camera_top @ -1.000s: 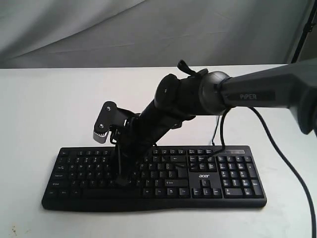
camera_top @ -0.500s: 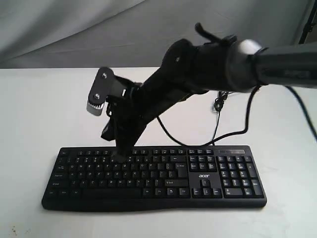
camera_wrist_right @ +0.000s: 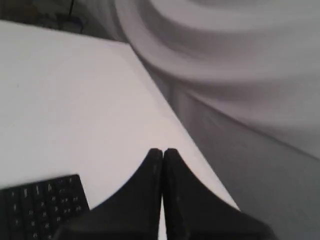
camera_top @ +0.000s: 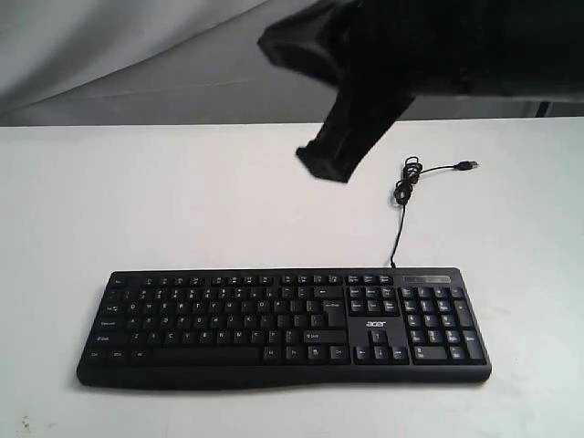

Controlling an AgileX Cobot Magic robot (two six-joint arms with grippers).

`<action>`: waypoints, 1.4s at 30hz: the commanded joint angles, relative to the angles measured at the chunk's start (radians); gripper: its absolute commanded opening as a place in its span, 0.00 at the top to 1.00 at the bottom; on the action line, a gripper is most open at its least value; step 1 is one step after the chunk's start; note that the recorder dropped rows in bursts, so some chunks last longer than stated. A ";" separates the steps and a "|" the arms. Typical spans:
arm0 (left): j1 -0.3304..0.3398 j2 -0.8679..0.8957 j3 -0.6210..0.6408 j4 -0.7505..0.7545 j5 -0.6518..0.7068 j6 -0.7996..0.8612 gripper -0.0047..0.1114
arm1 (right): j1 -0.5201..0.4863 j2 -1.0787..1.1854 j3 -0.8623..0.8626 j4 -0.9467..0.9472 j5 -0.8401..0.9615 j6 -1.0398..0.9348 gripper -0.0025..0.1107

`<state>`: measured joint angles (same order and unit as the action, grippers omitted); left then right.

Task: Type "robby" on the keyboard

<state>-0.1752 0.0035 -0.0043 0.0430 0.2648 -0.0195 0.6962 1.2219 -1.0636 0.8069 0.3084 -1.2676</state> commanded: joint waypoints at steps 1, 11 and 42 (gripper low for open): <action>-0.006 -0.003 0.004 0.005 -0.006 -0.003 0.96 | -0.009 -0.150 0.013 0.077 -0.016 0.017 0.98; -0.006 -0.003 0.004 0.005 -0.006 -0.003 0.96 | -0.015 -0.421 0.013 0.250 -0.248 0.087 0.98; -0.006 -0.003 0.004 0.005 -0.006 -0.003 0.96 | -0.707 -1.222 0.892 -0.659 0.033 1.202 0.98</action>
<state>-0.1752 0.0035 -0.0043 0.0430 0.2648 -0.0195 -0.0110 0.0091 -0.2200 0.1965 0.3367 -0.0751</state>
